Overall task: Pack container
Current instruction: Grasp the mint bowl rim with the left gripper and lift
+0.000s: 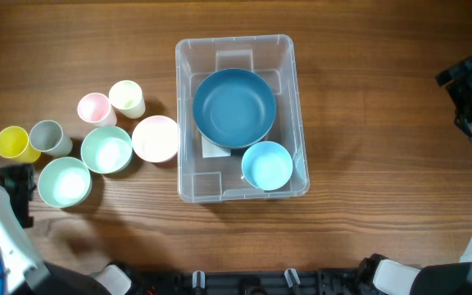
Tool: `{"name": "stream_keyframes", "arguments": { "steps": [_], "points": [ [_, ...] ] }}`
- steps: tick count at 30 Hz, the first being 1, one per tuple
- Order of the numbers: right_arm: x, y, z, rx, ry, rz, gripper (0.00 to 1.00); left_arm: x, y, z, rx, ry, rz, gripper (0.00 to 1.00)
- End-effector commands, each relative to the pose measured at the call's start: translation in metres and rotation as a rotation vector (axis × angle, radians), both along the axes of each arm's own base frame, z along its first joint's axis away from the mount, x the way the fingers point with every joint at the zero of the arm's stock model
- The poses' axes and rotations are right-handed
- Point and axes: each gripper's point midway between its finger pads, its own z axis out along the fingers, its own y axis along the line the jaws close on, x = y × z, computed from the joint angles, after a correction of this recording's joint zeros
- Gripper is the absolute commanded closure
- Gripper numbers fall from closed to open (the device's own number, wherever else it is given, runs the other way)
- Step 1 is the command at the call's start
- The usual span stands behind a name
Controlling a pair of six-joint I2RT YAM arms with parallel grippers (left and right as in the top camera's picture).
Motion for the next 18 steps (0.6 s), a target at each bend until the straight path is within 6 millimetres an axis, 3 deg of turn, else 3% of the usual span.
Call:
{"name": "stream_keyframes", "arguments": {
  "steps": [1, 4, 7, 14, 18],
  "points": [
    [0.001, 0.001, -0.001, 0.01, -0.003, -0.003, 0.0, 0.001, -0.018, -0.06, -0.172, -0.052, -0.049, 0.37],
    [0.001, 0.001, -0.001, 0.01, -0.003, -0.004, 0.0, 0.006, -0.018, -0.083, -0.176, -0.061, -0.116, 0.37],
    [0.001, 0.001, -0.001, 0.01, -0.003, -0.004, 0.0, 0.013, -0.02, -0.092, -0.195, -0.083, -0.15, 0.39],
    [0.001, 0.001, -0.001, 0.01, -0.003, -0.003, 0.0, -0.002, -0.028, -0.123, -0.247, -0.002, -0.136, 0.75],
    [0.001, 0.001, -0.001, 0.01, -0.003, -0.004, 0.0, -0.006, -0.032, -0.129, -0.271, 0.018, -0.133, 0.96]
  ]
}}
